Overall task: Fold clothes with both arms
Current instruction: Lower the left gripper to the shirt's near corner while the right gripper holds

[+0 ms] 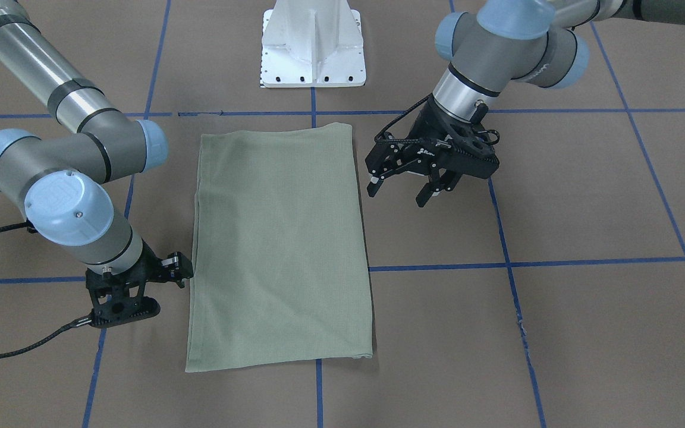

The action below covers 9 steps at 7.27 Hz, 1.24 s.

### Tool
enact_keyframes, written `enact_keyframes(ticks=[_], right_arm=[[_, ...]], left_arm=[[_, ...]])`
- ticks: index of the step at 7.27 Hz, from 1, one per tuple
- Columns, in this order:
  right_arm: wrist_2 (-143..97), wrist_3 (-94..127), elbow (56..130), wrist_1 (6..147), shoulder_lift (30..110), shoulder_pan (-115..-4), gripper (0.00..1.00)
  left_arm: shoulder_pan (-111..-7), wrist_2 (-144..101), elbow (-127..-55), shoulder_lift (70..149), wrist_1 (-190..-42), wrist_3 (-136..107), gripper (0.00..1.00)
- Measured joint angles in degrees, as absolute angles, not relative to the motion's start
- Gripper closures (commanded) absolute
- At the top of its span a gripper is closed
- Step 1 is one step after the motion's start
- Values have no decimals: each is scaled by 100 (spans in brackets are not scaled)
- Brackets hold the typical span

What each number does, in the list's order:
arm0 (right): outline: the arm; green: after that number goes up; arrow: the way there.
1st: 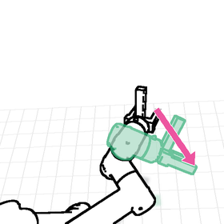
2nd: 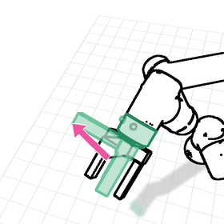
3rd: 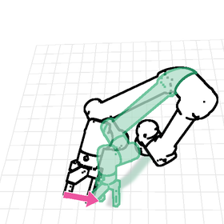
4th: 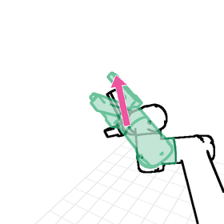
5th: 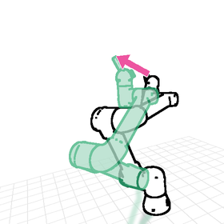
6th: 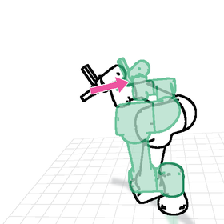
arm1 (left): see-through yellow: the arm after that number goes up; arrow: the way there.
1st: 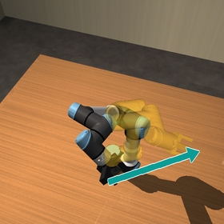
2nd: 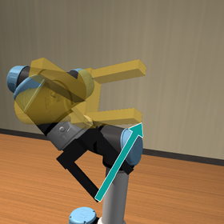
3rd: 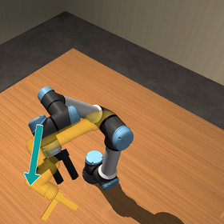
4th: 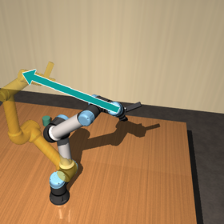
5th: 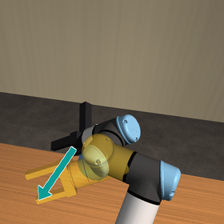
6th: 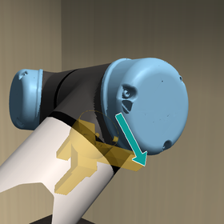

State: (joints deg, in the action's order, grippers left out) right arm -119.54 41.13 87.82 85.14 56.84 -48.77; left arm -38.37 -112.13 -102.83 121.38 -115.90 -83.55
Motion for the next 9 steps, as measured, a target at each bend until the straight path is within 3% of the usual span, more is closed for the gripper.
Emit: enact_keyframes(ticks=[3,7,9], right_arm=[[-12081,4961,10479,8604,6724,-4585,0],[-12079,5534,10835,8554,6925,-4295,0],[-12071,5545,10829,8552,6931,-4284,0]], left_arm=[[-2366,-10246,-10430,11801,-11414,-9725,1],[-1637,-9771,-10416,11821,-10839,-10218,5],[-1565,-9743,-10333,11834,-10820,-10224,12]])
